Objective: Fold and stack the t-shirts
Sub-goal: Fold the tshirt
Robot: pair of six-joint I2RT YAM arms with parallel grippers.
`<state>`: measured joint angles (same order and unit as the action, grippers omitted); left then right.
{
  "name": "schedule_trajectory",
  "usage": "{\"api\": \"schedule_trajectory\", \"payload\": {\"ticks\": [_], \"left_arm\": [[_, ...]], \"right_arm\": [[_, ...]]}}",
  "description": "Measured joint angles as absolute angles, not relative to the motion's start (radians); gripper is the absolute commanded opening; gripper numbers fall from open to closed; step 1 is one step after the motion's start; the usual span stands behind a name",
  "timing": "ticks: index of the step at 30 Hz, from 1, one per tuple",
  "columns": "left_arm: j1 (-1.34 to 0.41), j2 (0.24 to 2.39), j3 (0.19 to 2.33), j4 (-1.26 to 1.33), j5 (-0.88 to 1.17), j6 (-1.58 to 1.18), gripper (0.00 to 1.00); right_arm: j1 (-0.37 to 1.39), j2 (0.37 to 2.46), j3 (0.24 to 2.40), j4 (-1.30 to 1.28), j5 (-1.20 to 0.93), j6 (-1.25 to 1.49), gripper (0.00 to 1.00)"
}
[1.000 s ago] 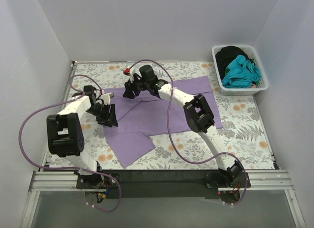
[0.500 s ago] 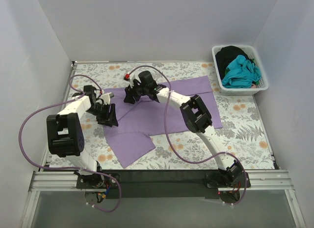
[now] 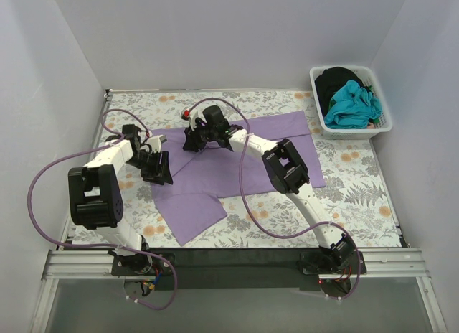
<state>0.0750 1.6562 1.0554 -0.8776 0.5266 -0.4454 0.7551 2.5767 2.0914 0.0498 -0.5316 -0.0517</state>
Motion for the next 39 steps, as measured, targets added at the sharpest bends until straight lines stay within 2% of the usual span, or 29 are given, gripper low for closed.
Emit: {"api": "schedule_trajectory", "payload": {"ticks": [1, 3, 5, 6, 32, 39], "left_arm": [[0.075, 1.657, 1.055, -0.878, 0.526, -0.446, 0.47], [0.075, 1.659, 1.055, -0.877, 0.524, -0.446, 0.47], [0.075, 1.661, 1.055, -0.876, 0.522, -0.445, 0.47], [0.075, 1.661, 1.055, -0.875, 0.520, -0.445, 0.47], [0.082, 1.680, 1.116, -0.826, 0.489, -0.441, 0.43], [0.082, 1.689, 1.117, -0.819, 0.456, -0.424, 0.37]], "right_arm": [[0.755, 2.577, 2.091, 0.050, -0.534, -0.052, 0.24], [0.755, 2.577, 2.091, 0.051, -0.539, -0.054, 0.20], [0.755, 2.577, 2.091, 0.052, -0.547, -0.059, 0.05], [0.755, 2.577, 2.091, 0.053, -0.552, -0.060, 0.01], [0.742, 2.539, 2.091, 0.057, -0.622, -0.025, 0.01], [0.735, 2.505, 2.091, 0.073, -0.642, -0.018, 0.01]]}}
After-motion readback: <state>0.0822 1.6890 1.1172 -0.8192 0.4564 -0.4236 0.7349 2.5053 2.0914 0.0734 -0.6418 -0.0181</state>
